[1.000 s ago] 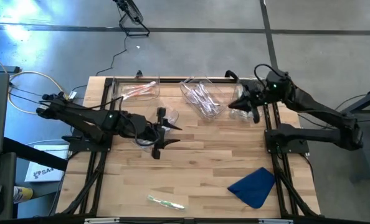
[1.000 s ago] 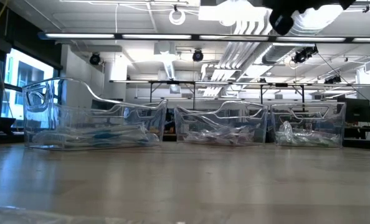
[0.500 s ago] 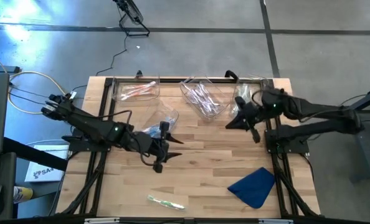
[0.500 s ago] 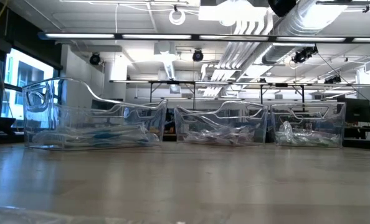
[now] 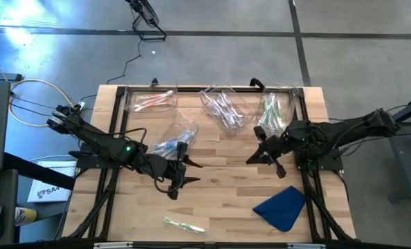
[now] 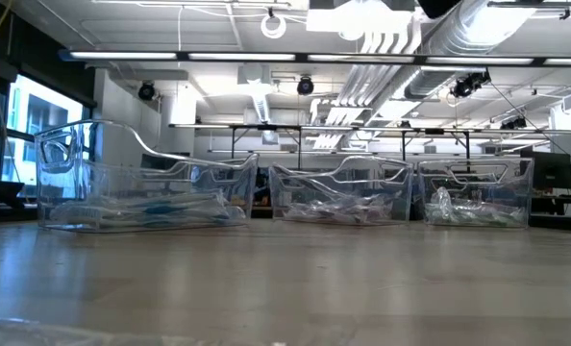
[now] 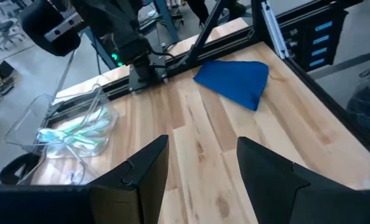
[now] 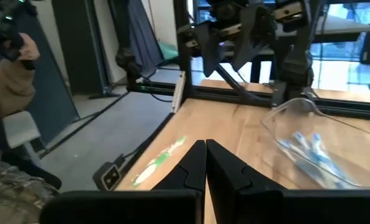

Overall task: Pick & Place Toothbrushes
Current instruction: Put the green toothbrush into the top right transparent bin

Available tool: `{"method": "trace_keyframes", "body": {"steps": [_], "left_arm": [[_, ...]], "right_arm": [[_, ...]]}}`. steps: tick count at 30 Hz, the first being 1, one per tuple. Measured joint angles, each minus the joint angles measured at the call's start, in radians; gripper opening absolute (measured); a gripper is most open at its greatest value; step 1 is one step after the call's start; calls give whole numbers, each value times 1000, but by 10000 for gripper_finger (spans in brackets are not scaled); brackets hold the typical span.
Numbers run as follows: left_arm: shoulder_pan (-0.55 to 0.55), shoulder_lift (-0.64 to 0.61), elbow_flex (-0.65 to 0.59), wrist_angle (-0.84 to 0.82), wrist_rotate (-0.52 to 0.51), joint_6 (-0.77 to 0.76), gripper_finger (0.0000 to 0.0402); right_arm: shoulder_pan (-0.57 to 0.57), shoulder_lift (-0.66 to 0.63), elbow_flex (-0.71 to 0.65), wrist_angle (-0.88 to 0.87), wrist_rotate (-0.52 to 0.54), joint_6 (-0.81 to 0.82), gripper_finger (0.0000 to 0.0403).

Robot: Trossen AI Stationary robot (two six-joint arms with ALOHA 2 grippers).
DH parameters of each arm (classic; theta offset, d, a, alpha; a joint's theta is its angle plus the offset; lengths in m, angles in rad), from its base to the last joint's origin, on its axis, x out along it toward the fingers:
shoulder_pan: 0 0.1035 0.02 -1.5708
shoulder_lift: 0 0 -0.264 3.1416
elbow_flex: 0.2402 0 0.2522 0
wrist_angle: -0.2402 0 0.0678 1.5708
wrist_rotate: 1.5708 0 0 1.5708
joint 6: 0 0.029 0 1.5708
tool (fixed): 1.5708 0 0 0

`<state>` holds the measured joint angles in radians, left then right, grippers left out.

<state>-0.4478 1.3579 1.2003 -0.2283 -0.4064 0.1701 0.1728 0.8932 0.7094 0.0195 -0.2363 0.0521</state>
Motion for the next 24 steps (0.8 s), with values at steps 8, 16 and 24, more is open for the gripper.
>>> {"method": "trace_keyframes", "body": {"steps": [8,16,24], "left_arm": [[-14,3,0,0,0,-52,184],[-25,53,1,15,-1,-124,184],[-24,123,0,112,25,-142,184]], "right_arm": [[61,0,-116,199,1,54,3],[127,0,-253,518,-1,77,3],[197,0,-345,688,36,102,3]]}}
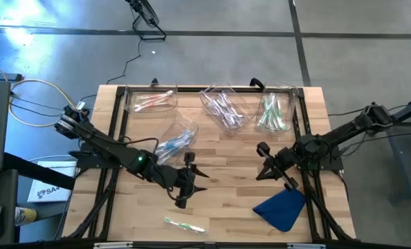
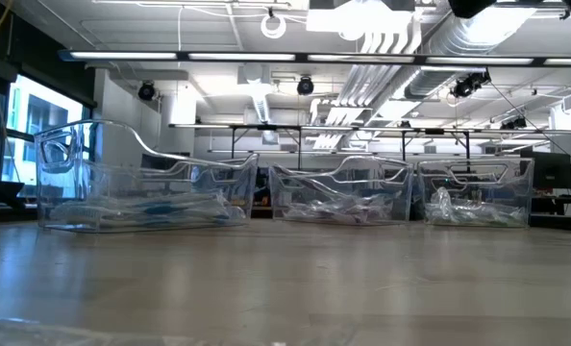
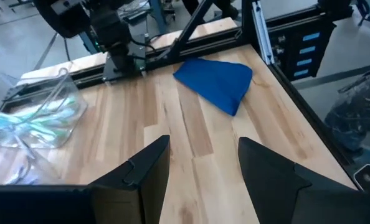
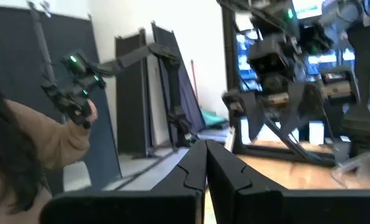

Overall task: Pick & Place Toothbrushes
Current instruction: Put the green toothbrush into the top right transparent bin

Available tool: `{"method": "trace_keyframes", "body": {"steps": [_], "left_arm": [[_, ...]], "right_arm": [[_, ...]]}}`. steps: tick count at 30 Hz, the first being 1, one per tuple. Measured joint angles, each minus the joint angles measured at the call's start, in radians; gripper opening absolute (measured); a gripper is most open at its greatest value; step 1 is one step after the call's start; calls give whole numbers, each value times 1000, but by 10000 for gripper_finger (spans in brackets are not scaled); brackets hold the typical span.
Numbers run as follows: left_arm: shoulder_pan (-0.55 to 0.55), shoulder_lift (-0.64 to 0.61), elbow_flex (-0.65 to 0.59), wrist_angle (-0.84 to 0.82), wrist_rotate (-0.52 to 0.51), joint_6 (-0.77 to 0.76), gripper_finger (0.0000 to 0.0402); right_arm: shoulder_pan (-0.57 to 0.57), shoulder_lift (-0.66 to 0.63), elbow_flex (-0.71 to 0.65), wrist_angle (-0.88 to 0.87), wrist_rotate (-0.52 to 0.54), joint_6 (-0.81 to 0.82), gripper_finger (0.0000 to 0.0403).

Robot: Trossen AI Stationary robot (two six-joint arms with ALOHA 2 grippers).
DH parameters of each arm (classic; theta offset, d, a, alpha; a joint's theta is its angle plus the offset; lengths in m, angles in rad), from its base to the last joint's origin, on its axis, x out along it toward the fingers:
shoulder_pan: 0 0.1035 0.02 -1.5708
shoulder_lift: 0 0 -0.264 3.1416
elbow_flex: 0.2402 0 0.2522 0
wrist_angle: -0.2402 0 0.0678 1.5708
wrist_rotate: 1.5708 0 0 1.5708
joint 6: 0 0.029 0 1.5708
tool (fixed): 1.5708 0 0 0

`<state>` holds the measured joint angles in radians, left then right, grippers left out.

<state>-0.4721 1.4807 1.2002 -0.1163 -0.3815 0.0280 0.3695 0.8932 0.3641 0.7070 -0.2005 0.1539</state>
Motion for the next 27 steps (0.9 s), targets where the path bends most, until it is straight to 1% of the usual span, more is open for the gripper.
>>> {"method": "trace_keyframes", "body": {"steps": [3,7,14,23,27], "left_arm": [[0,20,0,15,6,-9,184],[0,42,0,15,11,-14,184],[0,56,0,13,13,-41,184],[0,56,0,32,14,-41,184],[16,55,5,93,35,-18,184]], "right_arm": [[23,0,-26,64,0,-1,3],[43,0,-53,94,0,-4,3],[58,0,-55,95,69,-24,3],[58,0,-55,91,69,-36,3],[58,0,-55,91,69,-53,3]]}}
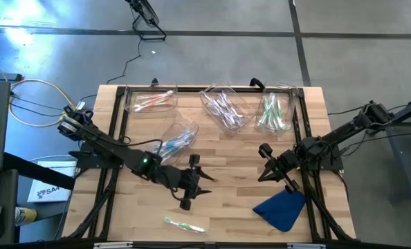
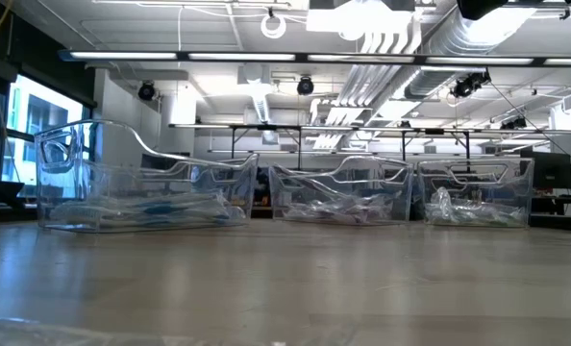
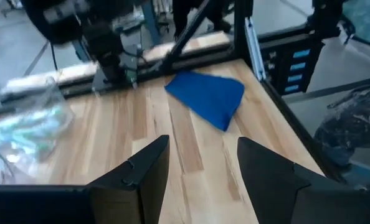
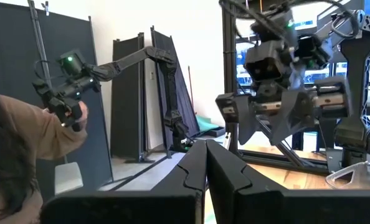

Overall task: Pick & Place Toothbrushes
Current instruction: Put the green toothbrush into the top right transparent bin

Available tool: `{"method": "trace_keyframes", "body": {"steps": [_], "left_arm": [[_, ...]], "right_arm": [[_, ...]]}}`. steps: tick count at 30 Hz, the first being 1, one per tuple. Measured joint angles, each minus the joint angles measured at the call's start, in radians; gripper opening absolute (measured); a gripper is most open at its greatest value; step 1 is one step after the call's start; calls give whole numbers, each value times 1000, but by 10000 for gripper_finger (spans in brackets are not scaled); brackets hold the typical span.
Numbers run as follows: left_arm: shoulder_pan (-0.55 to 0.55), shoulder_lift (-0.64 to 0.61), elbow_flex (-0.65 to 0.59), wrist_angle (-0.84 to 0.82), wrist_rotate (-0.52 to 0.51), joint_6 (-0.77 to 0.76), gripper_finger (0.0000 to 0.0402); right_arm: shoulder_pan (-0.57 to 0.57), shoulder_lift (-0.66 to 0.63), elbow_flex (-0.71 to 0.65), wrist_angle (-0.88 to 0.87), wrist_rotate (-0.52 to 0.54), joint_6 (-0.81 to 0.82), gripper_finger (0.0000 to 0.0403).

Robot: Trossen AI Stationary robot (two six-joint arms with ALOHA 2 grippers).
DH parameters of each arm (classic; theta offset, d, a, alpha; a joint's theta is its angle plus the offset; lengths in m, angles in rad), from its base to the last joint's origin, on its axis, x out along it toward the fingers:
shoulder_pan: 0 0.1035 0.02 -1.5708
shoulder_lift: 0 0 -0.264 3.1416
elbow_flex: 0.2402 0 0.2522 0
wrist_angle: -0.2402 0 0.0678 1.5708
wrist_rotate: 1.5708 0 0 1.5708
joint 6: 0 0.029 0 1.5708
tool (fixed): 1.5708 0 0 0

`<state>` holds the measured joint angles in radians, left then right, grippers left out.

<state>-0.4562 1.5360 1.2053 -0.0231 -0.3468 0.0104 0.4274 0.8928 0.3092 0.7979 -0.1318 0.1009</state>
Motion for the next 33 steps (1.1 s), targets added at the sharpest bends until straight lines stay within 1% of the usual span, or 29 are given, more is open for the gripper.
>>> {"method": "trace_keyframes", "body": {"steps": [1,6,9,14,17,20,22,25,30,33], "left_arm": [[8,0,4,11,9,16,184],[72,0,25,23,117,124,184],[92,0,25,10,168,154,184],[77,0,25,-67,227,151,184],[48,0,25,-127,236,133,184],[13,0,25,-187,237,54,184],[-12,0,25,-197,237,-11,184],[-53,3,25,-197,235,-68,180],[-112,49,25,-197,234,-191,152],[-134,88,25,-197,258,-276,136]], "right_arm": [[0,0,0,0,0,0,3],[0,0,0,0,0,6,3],[0,0,0,0,-1,10,3],[0,0,0,-2,-1,25,3],[0,0,0,-10,-1,26,3],[-3,0,0,-21,-1,26,3],[-3,0,1,-37,2,26,3],[-3,0,1,-41,2,26,3],[-3,0,1,-39,13,26,3],[-3,0,1,-39,32,26,3]]}}
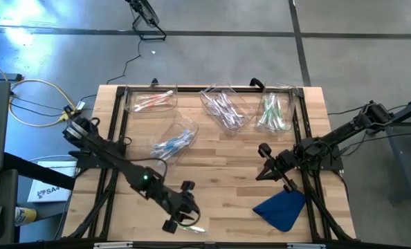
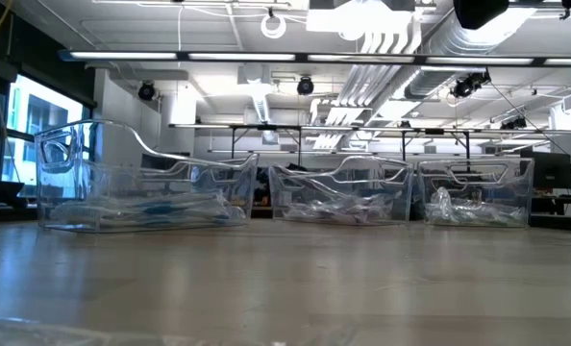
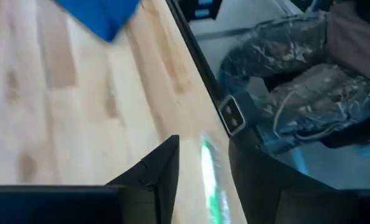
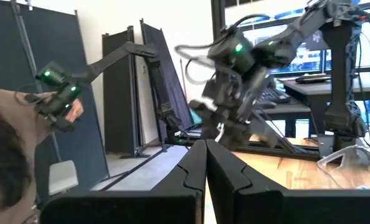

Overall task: Pick & Place Toothbrushes
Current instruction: Put the green toothbrush into the top right transparent bin

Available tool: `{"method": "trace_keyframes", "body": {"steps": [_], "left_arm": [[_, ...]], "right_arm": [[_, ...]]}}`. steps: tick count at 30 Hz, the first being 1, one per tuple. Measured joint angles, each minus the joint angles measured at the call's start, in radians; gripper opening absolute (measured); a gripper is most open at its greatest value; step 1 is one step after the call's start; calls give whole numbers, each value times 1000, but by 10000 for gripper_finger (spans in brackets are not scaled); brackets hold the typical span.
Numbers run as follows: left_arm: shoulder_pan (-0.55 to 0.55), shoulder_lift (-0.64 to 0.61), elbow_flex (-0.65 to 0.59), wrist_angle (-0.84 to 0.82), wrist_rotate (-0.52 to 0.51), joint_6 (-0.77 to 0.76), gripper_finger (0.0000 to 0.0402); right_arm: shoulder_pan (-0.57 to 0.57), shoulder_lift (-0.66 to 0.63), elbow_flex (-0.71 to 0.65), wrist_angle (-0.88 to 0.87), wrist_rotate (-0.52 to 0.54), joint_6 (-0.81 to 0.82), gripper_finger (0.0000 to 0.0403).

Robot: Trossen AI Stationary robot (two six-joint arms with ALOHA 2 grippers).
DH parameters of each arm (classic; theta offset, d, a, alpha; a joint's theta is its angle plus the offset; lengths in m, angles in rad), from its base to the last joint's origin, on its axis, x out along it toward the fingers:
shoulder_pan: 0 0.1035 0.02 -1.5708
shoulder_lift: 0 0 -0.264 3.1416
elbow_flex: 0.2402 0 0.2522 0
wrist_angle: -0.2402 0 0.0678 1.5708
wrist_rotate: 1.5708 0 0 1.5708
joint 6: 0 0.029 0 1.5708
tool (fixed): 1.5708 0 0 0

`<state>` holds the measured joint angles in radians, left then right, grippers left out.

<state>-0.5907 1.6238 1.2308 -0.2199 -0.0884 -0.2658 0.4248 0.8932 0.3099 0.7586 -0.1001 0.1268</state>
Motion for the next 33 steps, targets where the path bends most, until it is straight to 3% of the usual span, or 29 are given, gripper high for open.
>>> {"method": "trace_keyframes", "body": {"steps": [8,13,18,23,33], "left_arm": [[-5,73,0,107,60,-49,116],[-5,77,9,159,51,-29,106],[-13,104,96,160,5,10,86],[-20,182,233,43,-3,52,63],[-19,313,516,-498,5,52,34]], "right_arm": [[0,0,0,0,21,2,3],[0,0,0,0,21,11,3],[0,0,0,0,20,11,3],[1,0,0,-6,20,12,3],[1,0,0,-59,20,12,3]]}}
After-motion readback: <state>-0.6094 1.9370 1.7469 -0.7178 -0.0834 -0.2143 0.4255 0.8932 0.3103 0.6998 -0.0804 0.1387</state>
